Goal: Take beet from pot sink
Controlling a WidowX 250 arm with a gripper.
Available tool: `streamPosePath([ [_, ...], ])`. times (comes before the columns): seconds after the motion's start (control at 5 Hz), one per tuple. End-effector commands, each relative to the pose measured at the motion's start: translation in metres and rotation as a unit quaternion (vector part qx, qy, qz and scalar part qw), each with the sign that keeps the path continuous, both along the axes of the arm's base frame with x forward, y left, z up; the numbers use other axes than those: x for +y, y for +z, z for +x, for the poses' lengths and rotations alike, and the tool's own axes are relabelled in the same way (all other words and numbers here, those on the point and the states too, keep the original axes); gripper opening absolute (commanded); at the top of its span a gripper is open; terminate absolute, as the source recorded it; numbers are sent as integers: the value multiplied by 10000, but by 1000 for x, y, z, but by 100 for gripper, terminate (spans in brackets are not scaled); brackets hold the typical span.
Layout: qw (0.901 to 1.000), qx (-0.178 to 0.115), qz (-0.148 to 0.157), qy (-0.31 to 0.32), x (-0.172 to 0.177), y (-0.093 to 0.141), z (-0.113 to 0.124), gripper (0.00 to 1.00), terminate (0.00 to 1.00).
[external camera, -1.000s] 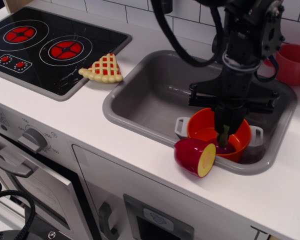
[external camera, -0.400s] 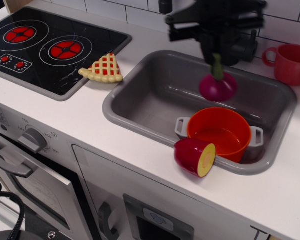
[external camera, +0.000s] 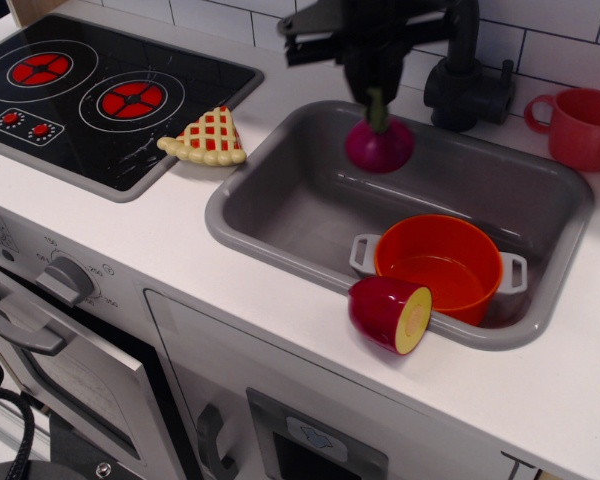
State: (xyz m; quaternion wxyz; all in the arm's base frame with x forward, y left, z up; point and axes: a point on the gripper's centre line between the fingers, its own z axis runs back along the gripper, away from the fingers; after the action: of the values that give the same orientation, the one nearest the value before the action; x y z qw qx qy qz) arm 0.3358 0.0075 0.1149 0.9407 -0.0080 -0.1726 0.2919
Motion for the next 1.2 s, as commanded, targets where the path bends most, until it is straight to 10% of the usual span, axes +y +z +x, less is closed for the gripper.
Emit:
streamPosePath([
  [0.0, 9990, 54, 427, 92, 11, -26, 17, 0, 0],
  [0.2, 9972, 168, 726, 90, 11, -41, 17, 0, 0],
  [0.4, 9966, 326, 742, 124, 12, -39, 20, 100, 0],
  [1.0, 9957, 388, 787, 298, 11, -13, 19, 100, 0],
])
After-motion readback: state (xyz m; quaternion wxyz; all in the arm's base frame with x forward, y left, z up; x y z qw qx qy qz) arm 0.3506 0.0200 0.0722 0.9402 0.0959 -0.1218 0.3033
